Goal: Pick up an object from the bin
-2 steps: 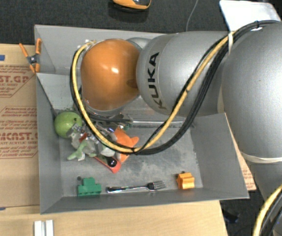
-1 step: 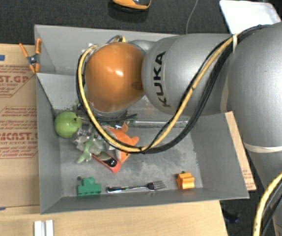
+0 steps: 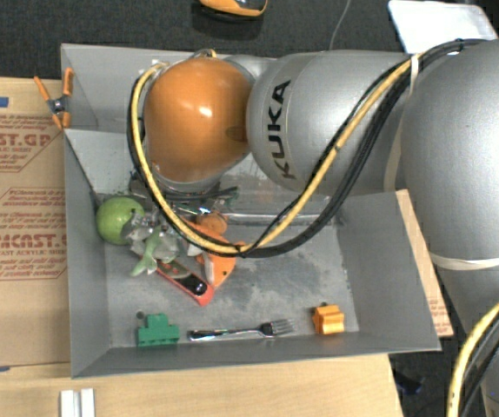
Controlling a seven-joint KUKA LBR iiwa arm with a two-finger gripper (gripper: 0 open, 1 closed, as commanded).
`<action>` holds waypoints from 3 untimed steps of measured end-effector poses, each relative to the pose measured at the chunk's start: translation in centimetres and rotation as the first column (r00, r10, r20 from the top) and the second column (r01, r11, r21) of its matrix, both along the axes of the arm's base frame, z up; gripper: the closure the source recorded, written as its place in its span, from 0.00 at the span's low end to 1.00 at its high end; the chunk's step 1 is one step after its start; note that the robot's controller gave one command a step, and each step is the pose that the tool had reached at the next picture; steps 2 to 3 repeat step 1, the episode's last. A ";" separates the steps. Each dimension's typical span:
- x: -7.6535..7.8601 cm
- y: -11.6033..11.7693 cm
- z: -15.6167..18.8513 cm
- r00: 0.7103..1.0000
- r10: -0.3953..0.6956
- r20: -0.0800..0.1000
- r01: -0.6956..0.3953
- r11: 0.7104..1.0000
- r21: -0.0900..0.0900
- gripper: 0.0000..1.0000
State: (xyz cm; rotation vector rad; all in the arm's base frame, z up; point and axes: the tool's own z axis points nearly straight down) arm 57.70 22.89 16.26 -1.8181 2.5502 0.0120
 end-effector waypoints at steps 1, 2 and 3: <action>-0.8 -0.8 2.6 0.993 -0.120 -0.002 0.120 0.993 -0.001 1.00; -0.8 -0.8 2.6 0.993 -0.120 -0.002 0.120 0.993 -0.001 1.00; -0.8 -0.8 2.6 0.993 -0.120 -0.002 0.120 0.993 -0.001 1.00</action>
Offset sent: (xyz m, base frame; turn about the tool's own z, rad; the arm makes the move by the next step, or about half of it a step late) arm 0.0037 -0.0080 0.0309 0.1383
